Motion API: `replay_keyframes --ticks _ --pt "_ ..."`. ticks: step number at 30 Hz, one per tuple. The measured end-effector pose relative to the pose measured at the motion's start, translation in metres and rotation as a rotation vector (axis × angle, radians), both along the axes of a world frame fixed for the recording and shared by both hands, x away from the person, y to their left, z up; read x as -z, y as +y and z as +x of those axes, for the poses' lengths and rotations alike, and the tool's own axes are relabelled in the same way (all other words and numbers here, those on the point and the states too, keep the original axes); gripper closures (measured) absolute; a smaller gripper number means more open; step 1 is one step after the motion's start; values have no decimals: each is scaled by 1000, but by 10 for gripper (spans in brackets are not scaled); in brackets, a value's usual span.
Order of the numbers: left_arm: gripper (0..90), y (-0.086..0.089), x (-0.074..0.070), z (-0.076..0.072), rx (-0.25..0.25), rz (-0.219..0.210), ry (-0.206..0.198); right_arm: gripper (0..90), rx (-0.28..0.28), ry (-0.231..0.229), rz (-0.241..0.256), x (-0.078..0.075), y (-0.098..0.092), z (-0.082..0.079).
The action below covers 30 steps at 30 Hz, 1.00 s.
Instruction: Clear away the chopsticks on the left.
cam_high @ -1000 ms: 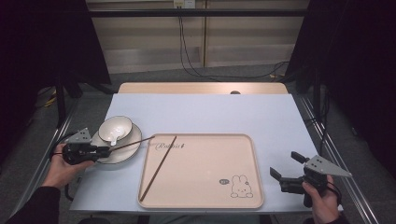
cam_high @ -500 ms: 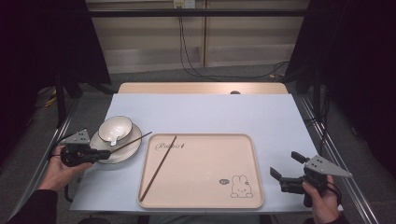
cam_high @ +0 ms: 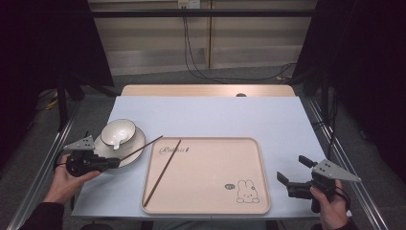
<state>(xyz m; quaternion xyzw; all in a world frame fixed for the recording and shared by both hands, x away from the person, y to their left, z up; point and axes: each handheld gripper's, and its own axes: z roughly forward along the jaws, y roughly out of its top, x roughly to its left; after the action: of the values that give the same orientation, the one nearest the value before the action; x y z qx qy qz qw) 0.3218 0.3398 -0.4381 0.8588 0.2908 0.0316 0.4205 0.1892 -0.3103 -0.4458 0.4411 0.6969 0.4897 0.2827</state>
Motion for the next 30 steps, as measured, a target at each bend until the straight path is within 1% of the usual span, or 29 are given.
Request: replay_keyframes --ticks 1,2,3,5,7,9,11,12,14,16,17,19,21,24,26,28,29,30 --pt "848 -1 -1 -2 -9 -10 1 9 0 0 0 0 0 0" --pt "848 -2 -2 -3 -15 -10 -3 9 -1 -1 -2 0 0 0" --pt "848 -3 -3 -5 -18 -24 3 9 -1 -1 -3 0 0 0" --pt "848 -7 -5 -8 -20 -32 3 9 1 -1 -3 0 0 0" --pt "847 -11 -7 -13 -34 -44 -9 9 -1 0 -2 0 0 0" --pt "847 -16 -8 -17 -43 -46 -5 9 0 -2 -3 0 0 0" --pt "847 -23 -8 -22 -53 -54 7 9 0 -1 -3 0 0 0" --pt "846 -26 -9 -23 -47 -52 10 9 -1 -2 -3 0 0 0" --pt "846 -33 -9 -26 -49 -64 12 9 0 -2 -2 0 0 0" --pt "846 -40 -11 -28 -45 -62 14 9 -2 -2 -3 0 0 0" --pt "846 -44 -12 -29 -47 -61 7 9 -2 -2 -3 0 0 0" --pt "845 -52 -14 -31 -26 -58 10 9 -4 -2 -4 0 0 0" --pt "846 -58 -14 -33 -31 -51 13 9 -3 -2 -3 0 0 0" --pt "847 -66 -13 -34 -43 -61 27 9 -3 -2 -3 0 0 0" --pt "846 -71 -13 -36 -54 -58 22 9 -4 -4 -5 0 0 0" --pt "847 -75 -13 -38 -66 -66 26 9 -4 -2 -5 0 0 0" --pt "847 -77 -14 -39 -71 -61 19 9 -5 -2 -5 0 0 0" --pt "847 -80 -15 -40 -75 -65 17 9 -5 -2 -4 0 0 0"
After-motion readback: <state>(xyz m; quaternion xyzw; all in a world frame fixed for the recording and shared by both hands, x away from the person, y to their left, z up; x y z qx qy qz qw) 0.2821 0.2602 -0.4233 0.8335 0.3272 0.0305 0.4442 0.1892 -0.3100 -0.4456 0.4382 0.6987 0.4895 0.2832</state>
